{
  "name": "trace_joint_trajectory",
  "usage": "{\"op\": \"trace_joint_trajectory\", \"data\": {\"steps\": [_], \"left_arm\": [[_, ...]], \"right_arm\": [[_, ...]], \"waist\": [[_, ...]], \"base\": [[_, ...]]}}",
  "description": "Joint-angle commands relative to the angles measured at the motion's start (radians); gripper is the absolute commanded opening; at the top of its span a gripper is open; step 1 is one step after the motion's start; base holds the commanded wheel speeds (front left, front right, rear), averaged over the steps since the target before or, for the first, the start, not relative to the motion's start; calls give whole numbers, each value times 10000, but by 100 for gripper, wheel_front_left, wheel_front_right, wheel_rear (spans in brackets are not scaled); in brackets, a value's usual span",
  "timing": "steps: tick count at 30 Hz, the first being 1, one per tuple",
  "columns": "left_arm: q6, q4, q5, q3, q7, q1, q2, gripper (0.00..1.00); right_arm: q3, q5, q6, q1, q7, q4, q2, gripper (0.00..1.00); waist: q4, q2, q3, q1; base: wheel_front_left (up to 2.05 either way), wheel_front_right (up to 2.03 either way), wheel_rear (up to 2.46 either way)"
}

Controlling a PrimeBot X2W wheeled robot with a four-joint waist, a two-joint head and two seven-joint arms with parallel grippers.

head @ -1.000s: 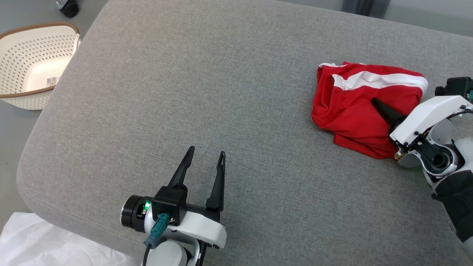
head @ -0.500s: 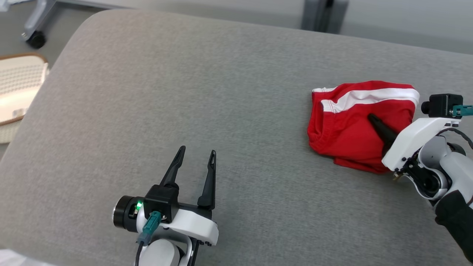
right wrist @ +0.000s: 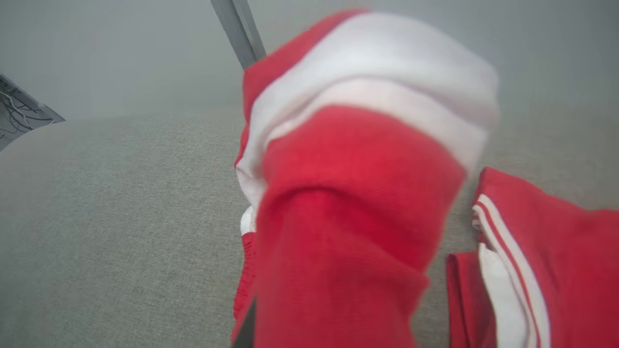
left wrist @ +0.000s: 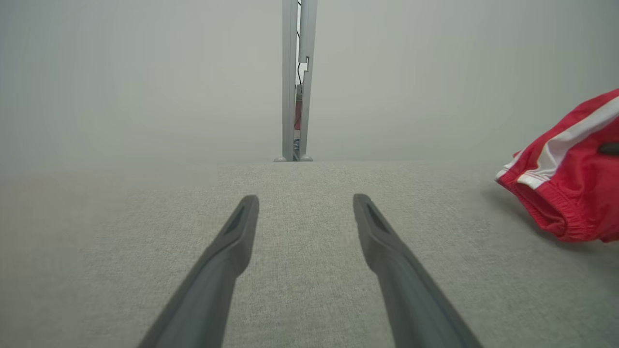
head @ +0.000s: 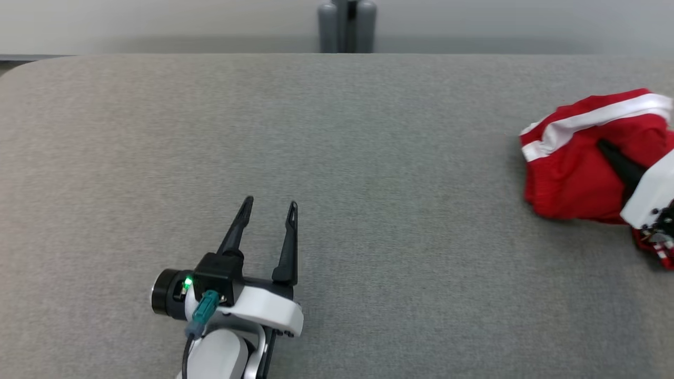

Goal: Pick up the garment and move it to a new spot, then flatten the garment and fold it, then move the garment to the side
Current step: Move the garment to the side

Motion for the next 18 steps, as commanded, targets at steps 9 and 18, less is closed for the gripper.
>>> {"op": "trace_joint_trajectory", "data": {"steps": [9, 18], "left_arm": [[-56, 175, 294, 67, -26, -784, 43, 100], [-170, 280, 440, -45, -26, -1545, 48, 100]], "right_arm": [[-205, 564, 6, -437, -95, -556, -1402, 0], [-228, 202, 3, -733, -667, 16, -2338, 0]], "waist": [[-1220, -1, 1401, 0], [-1461, -1, 2603, 0]], "base": [[0, 0, 0], [0, 0, 0]]}}
